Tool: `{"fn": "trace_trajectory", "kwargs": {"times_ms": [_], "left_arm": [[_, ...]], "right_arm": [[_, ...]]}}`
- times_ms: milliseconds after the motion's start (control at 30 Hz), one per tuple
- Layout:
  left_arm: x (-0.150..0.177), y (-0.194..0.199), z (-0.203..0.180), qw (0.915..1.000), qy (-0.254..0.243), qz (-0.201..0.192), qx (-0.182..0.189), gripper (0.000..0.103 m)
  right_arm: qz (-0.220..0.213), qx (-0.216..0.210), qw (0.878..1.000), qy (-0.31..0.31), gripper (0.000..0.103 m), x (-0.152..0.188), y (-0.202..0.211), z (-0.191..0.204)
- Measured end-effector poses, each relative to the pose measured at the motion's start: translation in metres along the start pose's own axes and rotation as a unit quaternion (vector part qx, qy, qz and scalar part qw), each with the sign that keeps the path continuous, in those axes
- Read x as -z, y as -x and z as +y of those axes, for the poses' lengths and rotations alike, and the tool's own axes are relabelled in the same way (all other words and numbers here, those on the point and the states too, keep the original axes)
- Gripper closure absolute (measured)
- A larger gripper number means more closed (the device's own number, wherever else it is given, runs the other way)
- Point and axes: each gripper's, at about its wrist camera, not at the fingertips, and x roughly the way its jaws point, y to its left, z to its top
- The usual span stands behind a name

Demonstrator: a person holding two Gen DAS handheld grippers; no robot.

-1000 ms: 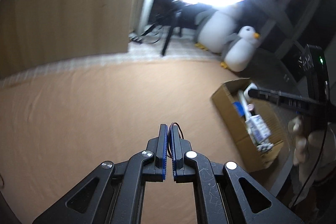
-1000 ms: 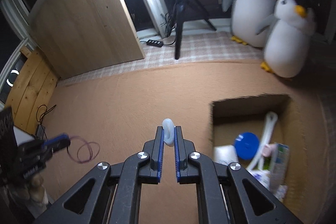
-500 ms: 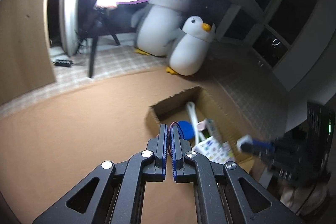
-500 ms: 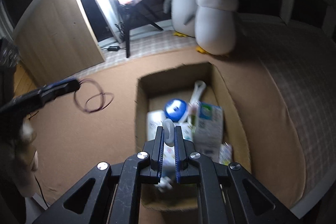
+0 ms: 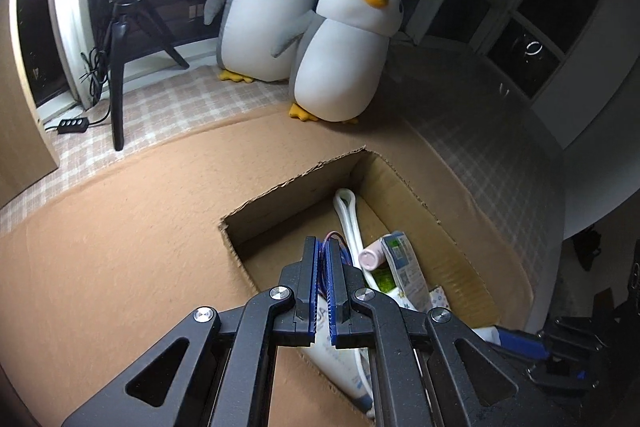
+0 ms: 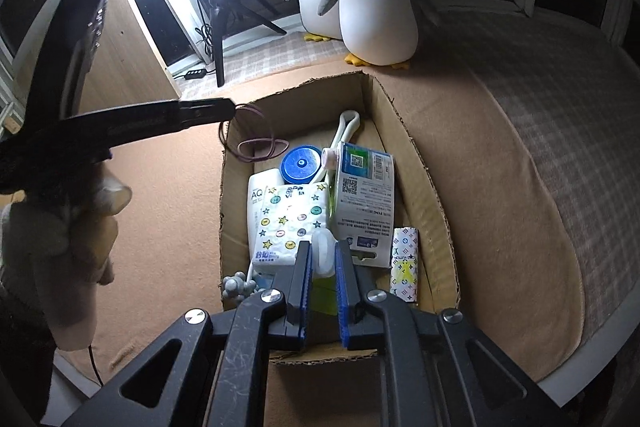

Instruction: Organize objects

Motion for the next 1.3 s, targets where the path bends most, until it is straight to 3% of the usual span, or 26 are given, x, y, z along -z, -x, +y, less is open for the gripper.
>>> {"fn": "trace_trajectory", "kwargs": {"times_ms": [133, 167, 200, 233, 267, 300, 767, 1133, 1300], "left_arm": [[-0.004, -0.008, -0.002, 1.0, 0.003, 0.004, 0.002, 0.098], [-0.005, -0.011, -0.003, 0.9999, 0.001, 0.009, 0.01, 0.093], [-0.005, -0.012, -0.003, 0.9999, 0.0, 0.011, 0.012, 0.072], [-0.005, -0.012, -0.003, 0.9999, 0.001, 0.009, 0.01, 0.051], [-0.005, -0.011, -0.003, 1.0, 0.001, 0.003, 0.005, 0.044], [-0.005, -0.009, -0.002, 1.0, 0.002, -0.001, 0.0, 0.037], [0.014, 0.013, 0.029, 0.999, 0.019, 0.015, -0.038, 0.032], [0.049, 0.079, 0.066, 0.9952, 0.033, -0.012, -0.092, 0.029], [0.082, 0.118, 0.087, 0.9896, 0.048, -0.037, -0.13, 0.026]], "right_arm": [[-0.001, 0.001, 1.0, -0.006, 0.091, 0.0, -0.002, -0.005], [-0.002, 0.002, 1.0, -0.008, 0.084, 0.0, -0.001, -0.006], [0.0, 0.002, 1.0, -0.011, 0.076, 0.0, -0.002, -0.007], [0.003, 0.005, 1.0, -0.012, 0.055, -0.001, -0.003, -0.007], [0.003, 0.008, 1.0, -0.012, 0.044, -0.001, -0.002, -0.007], [-0.001, 0.01, 1.0, -0.009, 0.044, -0.001, -0.001, -0.006], [-0.009, 0.014, 1.0, 0.002, 0.044, 0.0, 0.001, 0.014], [-0.019, 0.004, 1.0, 0.019, 0.042, -0.004, 0.003, 0.055], [-0.031, 0.009, 0.999, 0.04, 0.041, -0.002, 0.005, 0.084]]}}
